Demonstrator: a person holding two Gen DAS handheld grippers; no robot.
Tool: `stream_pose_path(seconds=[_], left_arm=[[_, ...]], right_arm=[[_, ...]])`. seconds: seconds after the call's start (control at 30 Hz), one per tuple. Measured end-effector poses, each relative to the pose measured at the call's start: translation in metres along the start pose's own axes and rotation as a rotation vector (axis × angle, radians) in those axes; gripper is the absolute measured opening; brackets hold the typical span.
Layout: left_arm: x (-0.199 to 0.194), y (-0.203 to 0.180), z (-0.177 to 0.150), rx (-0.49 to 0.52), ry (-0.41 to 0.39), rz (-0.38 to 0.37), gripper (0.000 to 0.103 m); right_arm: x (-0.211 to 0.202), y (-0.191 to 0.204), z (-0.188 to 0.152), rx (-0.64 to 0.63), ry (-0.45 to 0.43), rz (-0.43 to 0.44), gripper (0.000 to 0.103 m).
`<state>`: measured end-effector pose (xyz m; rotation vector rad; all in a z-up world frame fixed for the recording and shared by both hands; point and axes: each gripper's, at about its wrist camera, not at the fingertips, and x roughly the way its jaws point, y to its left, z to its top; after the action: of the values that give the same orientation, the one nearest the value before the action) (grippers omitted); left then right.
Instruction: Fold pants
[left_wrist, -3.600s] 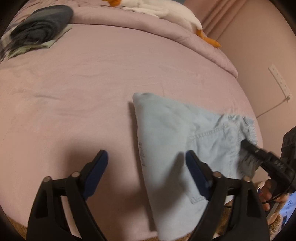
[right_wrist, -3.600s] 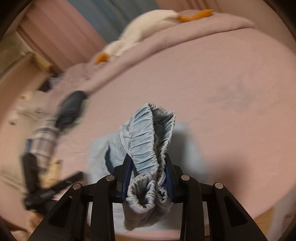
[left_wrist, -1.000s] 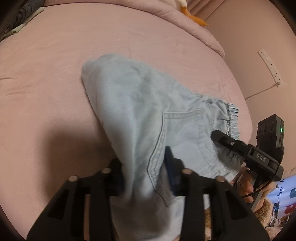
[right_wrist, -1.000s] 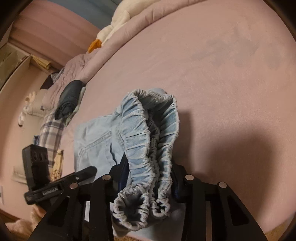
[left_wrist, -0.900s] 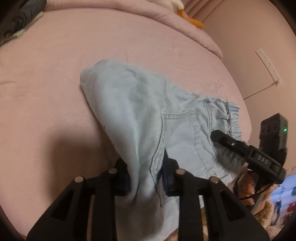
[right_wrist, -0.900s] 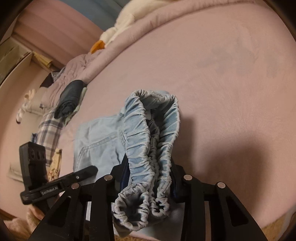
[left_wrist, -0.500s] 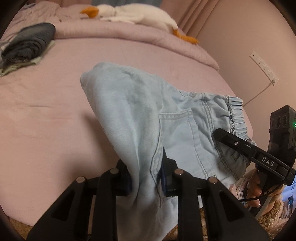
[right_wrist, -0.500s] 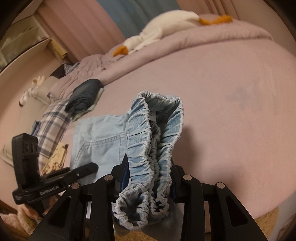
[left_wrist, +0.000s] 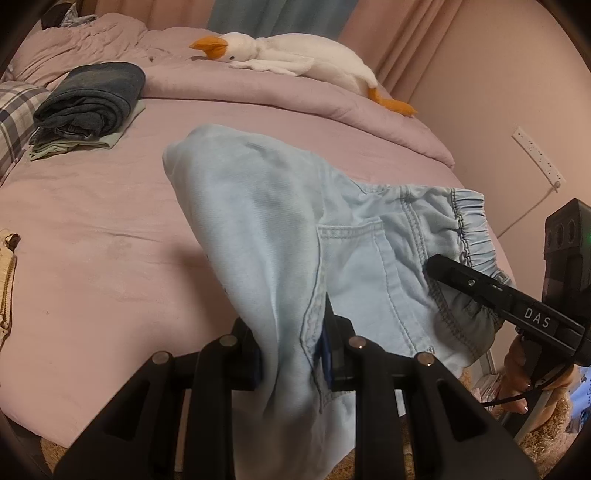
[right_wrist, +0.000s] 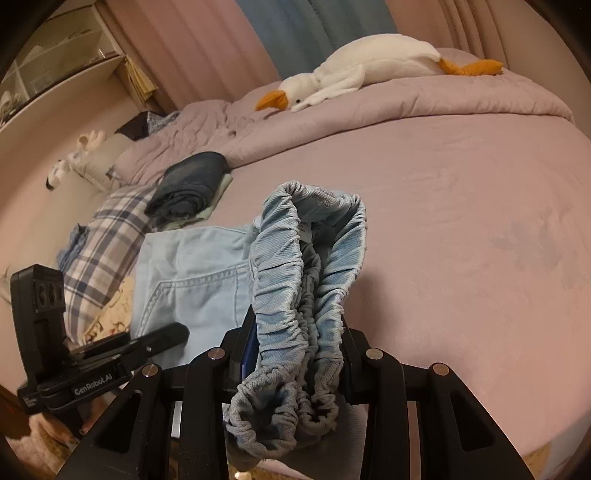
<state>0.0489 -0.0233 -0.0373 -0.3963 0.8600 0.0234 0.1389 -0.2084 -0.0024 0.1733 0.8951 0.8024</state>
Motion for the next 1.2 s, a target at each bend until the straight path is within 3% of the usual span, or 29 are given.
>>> stream_pose_path(seconds=[0.5, 0.8, 1.03, 1.2], left_arm=[[0.048, 0.024, 0.011, -0.048, 0.108, 0.069, 0.023], [0.077, 0.046, 0.004, -0.108, 0.159, 0.108, 0.025], [0.087, 0.051, 0.001, -0.104, 0.181, 0.143, 0.041], [0.091, 0.053, -0.002, -0.089, 0.166, 0.169, 0.051]], right_arm=[[0.055, -0.009, 0.010, 0.072, 0.133, -0.035, 0.037], [0.088, -0.012, 0.009, 0.053, 0.198, -0.094, 0.037], [0.099, -0.029, -0.002, 0.069, 0.235, -0.142, 0.037], [0.100, -0.041, -0.005, 0.095, 0.245, -0.116, 0.040]])
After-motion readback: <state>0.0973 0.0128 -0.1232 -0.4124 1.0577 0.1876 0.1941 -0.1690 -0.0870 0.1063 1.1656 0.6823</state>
